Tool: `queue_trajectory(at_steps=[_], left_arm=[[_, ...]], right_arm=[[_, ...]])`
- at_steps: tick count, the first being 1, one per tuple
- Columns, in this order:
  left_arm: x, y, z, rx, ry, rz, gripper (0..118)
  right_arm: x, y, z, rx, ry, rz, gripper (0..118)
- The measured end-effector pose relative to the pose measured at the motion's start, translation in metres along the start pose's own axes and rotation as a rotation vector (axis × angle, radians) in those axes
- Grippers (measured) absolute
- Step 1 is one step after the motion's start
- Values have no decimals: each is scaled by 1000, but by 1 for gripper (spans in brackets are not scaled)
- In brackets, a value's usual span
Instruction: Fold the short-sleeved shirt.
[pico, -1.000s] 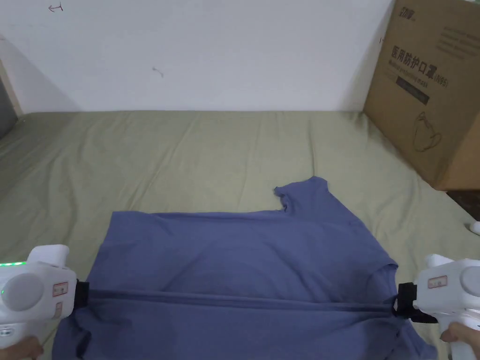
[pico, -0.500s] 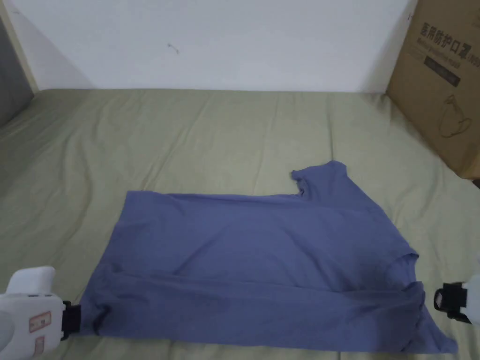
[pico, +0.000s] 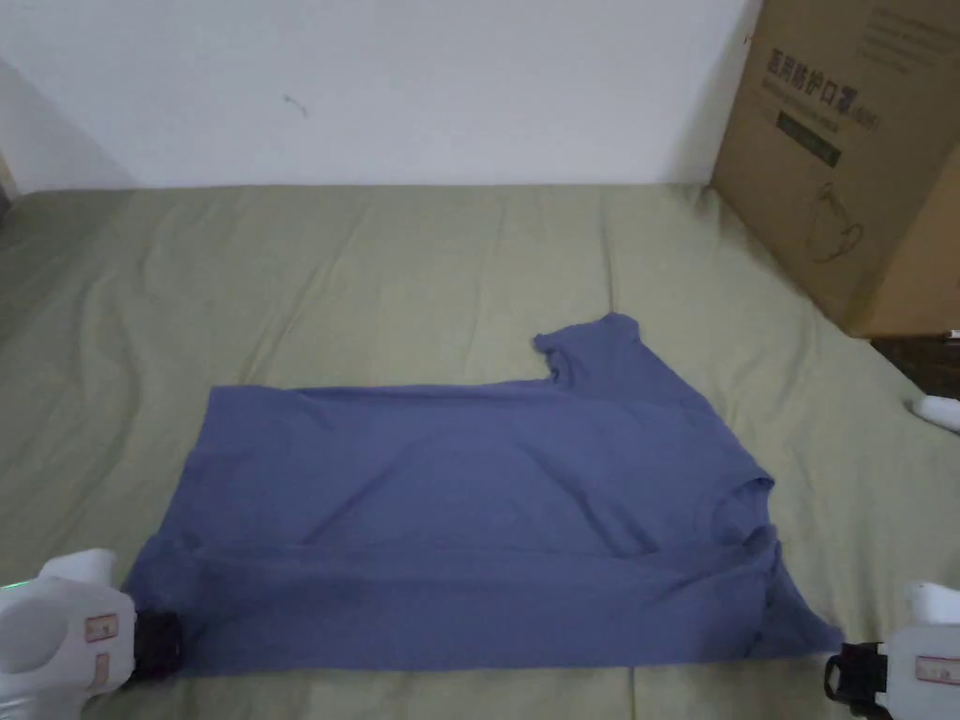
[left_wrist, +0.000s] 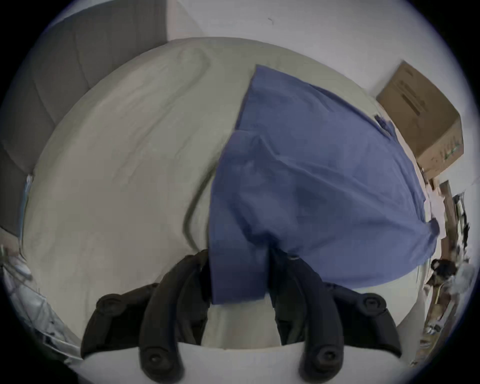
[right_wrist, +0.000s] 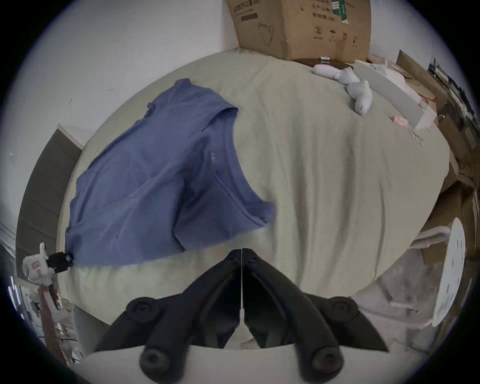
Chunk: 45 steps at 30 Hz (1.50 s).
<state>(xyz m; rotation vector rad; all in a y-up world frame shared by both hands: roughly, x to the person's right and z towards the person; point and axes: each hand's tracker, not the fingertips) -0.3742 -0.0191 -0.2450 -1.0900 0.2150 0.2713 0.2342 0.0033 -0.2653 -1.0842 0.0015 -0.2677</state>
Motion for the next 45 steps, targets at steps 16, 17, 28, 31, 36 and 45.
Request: queue_trajectory(at_steps=[16,17,28,31,36,45], left_arm=[[-2,5,26,28,-51,28,6],[-1,6,29,32,-50,23,6],[-5,-21,76,71,-43,-30,6],[-15,-45,83,56,-35,-30,6],[-17,-82,63,-20,19,-73,6],[-8,-56,85,70,16,-54,88]], right_arm=[[-17,42,-57,19,-164,111,6],[-19,40,-50,19,-153,115,6],[6,44,21,70,-43,83,6],[23,24,24,44,-44,72,6],[45,-27,1,-67,-46,32,6],[19,8,38,77,-56,109,64]])
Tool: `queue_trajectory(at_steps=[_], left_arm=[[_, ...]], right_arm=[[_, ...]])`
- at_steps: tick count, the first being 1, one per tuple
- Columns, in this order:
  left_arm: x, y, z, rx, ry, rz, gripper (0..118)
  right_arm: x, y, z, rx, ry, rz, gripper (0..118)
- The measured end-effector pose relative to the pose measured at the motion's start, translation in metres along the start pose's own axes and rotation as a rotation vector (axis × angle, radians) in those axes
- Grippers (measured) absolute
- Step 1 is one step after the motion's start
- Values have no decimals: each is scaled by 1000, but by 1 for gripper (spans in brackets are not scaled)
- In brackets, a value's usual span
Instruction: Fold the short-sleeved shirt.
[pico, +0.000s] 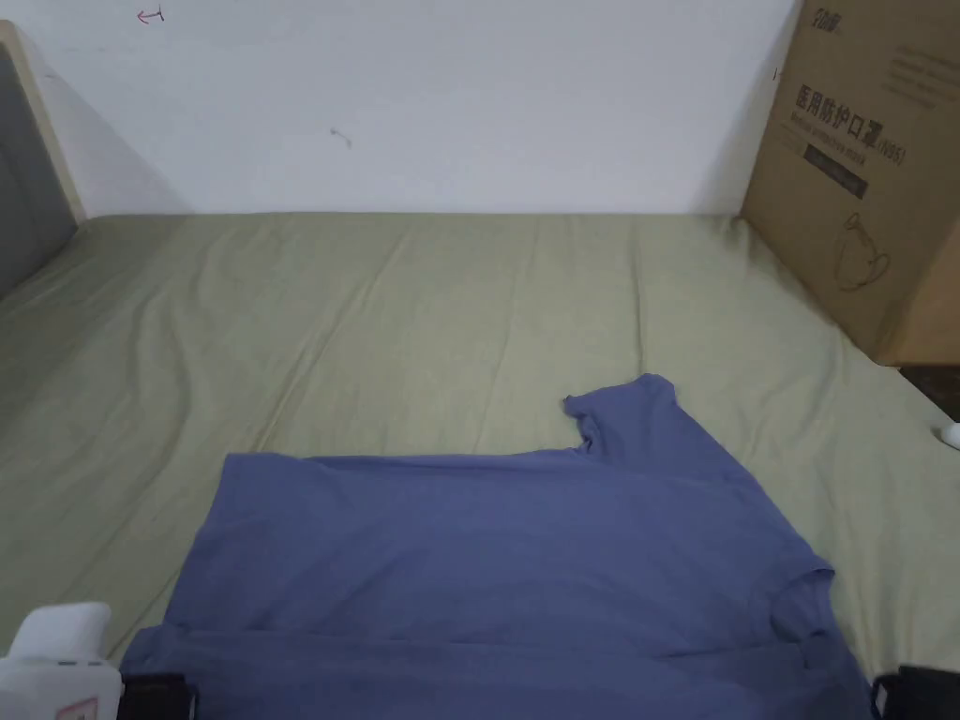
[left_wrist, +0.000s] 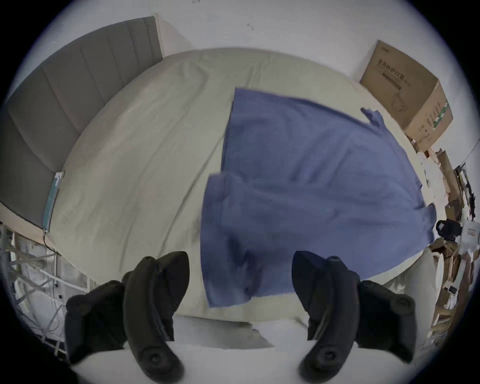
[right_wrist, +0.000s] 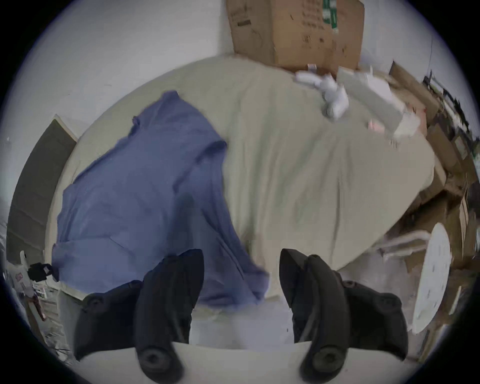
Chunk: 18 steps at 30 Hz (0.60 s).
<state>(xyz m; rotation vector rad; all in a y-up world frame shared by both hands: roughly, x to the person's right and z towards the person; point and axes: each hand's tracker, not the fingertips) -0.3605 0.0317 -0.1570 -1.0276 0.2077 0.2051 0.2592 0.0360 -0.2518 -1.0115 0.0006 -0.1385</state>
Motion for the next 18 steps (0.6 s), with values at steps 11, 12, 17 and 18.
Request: queue_trajectory(at_steps=[11,12,17,18], left_arm=[[44,43,-27,23,-93,5,0],[46,46,-30,-1,-97,6,0],[42,77,-41,36,-90,12,0],[43,84,-42,43,-101,25,0]], right_arm=[[-63,67,-55,16,122,45,0],[-65,73,-63,13,118,53,0],[-72,132,-88,54,142,40,0],[-74,150,-95,56,140,42,0]])
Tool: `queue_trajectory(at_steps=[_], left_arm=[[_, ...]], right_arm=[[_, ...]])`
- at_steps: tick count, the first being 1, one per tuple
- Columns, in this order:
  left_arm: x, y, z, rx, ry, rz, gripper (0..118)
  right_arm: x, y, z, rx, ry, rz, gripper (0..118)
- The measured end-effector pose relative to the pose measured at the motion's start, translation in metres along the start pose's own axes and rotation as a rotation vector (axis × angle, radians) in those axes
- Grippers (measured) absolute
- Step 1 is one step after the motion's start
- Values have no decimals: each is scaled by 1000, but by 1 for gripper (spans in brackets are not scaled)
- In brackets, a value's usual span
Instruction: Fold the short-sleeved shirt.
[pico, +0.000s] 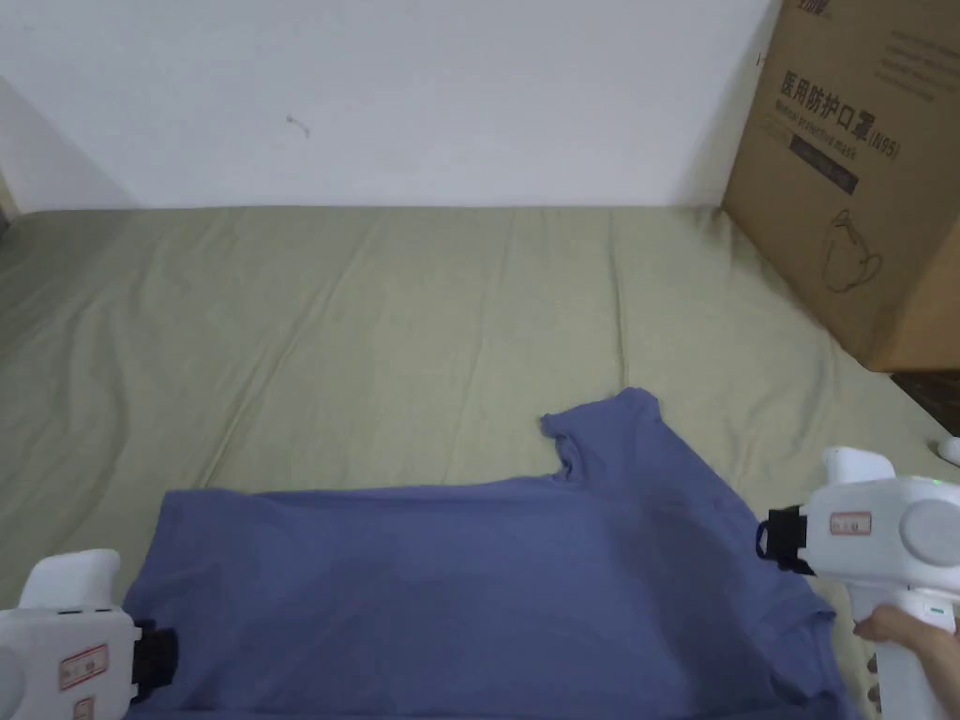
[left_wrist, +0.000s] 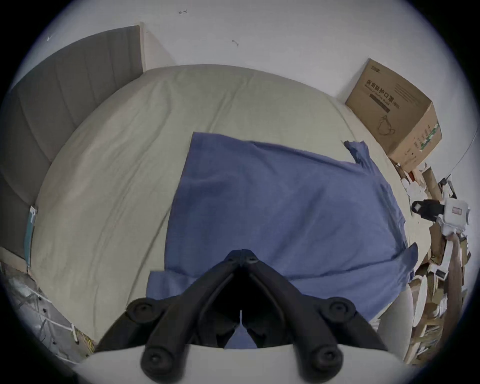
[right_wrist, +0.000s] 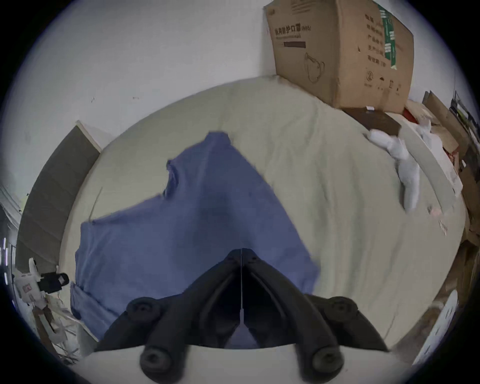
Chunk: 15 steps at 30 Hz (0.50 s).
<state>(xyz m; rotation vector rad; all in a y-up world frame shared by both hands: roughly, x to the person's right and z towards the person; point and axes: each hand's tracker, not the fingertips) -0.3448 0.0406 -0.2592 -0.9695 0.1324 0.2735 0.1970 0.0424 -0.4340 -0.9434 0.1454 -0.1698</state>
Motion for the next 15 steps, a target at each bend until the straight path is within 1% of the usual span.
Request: queue_trajectory(at_steps=[1,2,3,4,5,7,8,9,11,12,13,14,15], left_arm=[[1,5,0,3,2,2,0],[1,11,-2,10,5,9,0],[2,16,-5,18,5,14,0],[2,20,-10,19,2,14,0],[0,23,-17,13,-2,13,0],[-1,26,-32,-32,6,14,0],[-1,25,-38,-45,15,12,0],[-4,24,-43,-51,22,13,0],[-7,23,-51,-70,28,32,0],[-8,22,-53,-76,26,40,0],[-10,21,-54,-82,25,45,0],[-10,22,-55,-91,24,48,0],[-9,22,-56,-99,27,40,0]], right_arm=[[0,16,-9,0,-1,9,12],[-4,32,-19,-17,-8,52,37],[-5,48,-35,-23,-26,86,64],[-5,60,-51,-32,-33,107,89],[-5,73,-68,-57,-51,111,93],[-7,87,-97,-108,-77,82,93],[-8,90,-111,-137,-66,71,93],[-9,89,-122,-158,-29,80,93],[-10,88,-143,-198,-33,93,92],[-11,85,-153,-227,-42,116,90],[-12,82,-160,-251,-53,120,83],[-5,82,-173,-249,-88,148,83],[-6,83,-169,-230,-65,136,81]])
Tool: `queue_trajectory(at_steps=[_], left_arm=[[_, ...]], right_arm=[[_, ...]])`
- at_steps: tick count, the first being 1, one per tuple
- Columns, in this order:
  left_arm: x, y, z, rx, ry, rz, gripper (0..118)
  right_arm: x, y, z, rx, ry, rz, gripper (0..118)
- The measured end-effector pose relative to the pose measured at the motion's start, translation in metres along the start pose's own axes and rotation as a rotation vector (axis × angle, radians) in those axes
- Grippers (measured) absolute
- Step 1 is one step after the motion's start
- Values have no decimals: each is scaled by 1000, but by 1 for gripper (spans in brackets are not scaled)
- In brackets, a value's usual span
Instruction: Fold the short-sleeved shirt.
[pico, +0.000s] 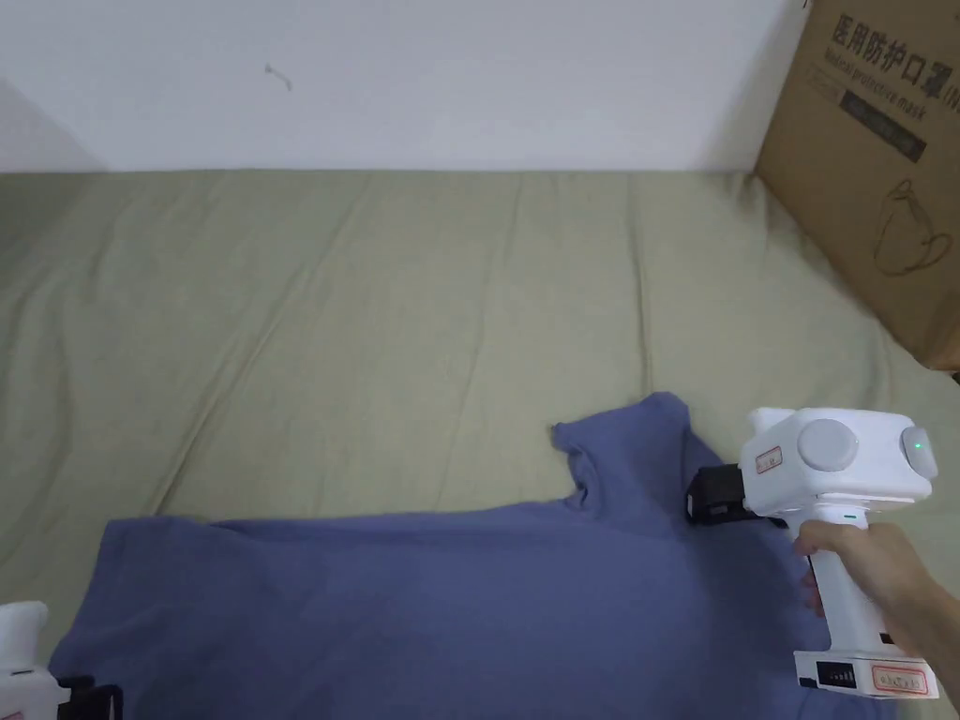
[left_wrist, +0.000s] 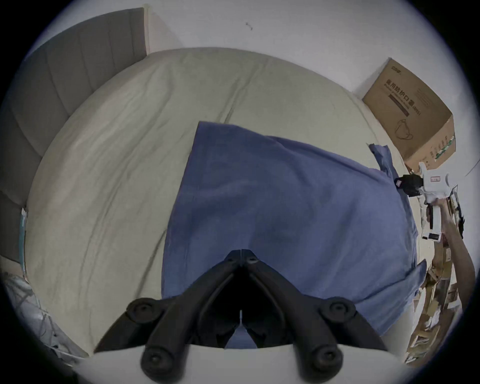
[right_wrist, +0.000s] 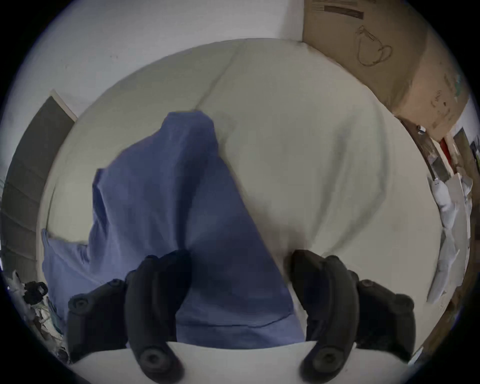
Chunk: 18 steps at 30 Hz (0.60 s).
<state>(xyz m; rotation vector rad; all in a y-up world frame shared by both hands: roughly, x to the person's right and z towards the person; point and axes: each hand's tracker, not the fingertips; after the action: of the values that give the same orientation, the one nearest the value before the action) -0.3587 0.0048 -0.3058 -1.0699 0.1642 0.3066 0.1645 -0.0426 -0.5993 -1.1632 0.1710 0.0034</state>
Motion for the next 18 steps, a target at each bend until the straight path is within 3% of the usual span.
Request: queue_trajectory(at_steps=[1,2,3,4,8,16,17,18], left_arm=[[1,0,0,-2,3,-6,0],[-1,0,1,0,9,-10,0],[-1,1,1,1,11,-10,0],[0,2,0,1,9,-8,0],[2,6,5,12,11,-6,0],[-12,48,3,77,7,4,2],[-15,61,-3,107,30,25,13],[-19,75,-10,106,35,36,34]], right_arm=[[-1,1,8,8,0,-15,66],[-3,0,17,44,-22,40,50],[-4,-2,23,49,-30,74,29],[-1,-3,26,48,-15,70,0],[-7,-5,40,60,1,42,0],[-16,0,60,101,18,80,0],[-17,1,60,101,14,82,0],[-17,1,59,98,14,85,0]])
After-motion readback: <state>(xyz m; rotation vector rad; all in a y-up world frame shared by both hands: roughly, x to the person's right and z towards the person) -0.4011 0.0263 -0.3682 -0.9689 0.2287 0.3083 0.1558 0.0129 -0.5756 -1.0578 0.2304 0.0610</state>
